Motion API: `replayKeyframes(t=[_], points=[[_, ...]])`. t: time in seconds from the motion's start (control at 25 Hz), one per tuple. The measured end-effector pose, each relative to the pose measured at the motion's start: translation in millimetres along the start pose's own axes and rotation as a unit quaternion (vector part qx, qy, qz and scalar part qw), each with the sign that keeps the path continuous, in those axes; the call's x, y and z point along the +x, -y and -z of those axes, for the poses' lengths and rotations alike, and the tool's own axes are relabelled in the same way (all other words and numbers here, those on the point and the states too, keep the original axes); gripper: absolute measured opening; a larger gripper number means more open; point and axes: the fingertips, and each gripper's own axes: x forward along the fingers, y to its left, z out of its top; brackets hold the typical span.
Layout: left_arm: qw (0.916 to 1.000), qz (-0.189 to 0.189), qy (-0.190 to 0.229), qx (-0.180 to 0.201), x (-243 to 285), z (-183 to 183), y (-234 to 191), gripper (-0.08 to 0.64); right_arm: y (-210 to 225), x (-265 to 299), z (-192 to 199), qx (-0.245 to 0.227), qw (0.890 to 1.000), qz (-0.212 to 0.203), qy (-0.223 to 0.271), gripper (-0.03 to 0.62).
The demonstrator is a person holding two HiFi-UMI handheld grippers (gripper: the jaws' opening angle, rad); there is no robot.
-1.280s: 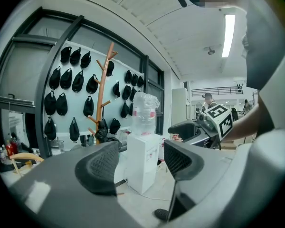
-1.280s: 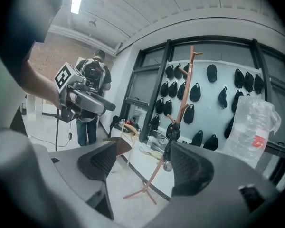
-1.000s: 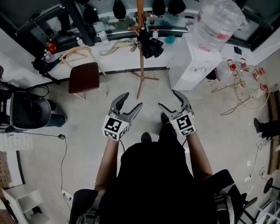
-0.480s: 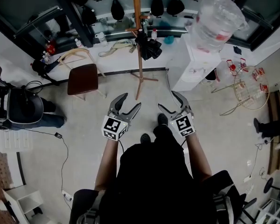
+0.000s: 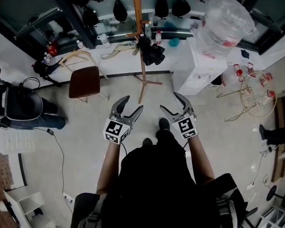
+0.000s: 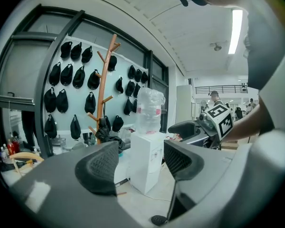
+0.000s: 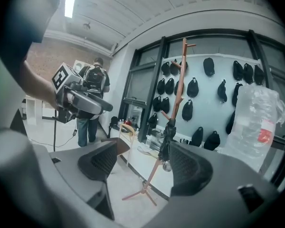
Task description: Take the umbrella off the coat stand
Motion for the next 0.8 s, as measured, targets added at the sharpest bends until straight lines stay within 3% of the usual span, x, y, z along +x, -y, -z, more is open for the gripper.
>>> replayKeyframes(t=[0.8], points=[[0.9986, -0.051, -0.014, -0.006, 69, -25, -31, 0.296, 85, 53, 5, 0.004, 0.999, -0.044, 0.007, 0.337]])
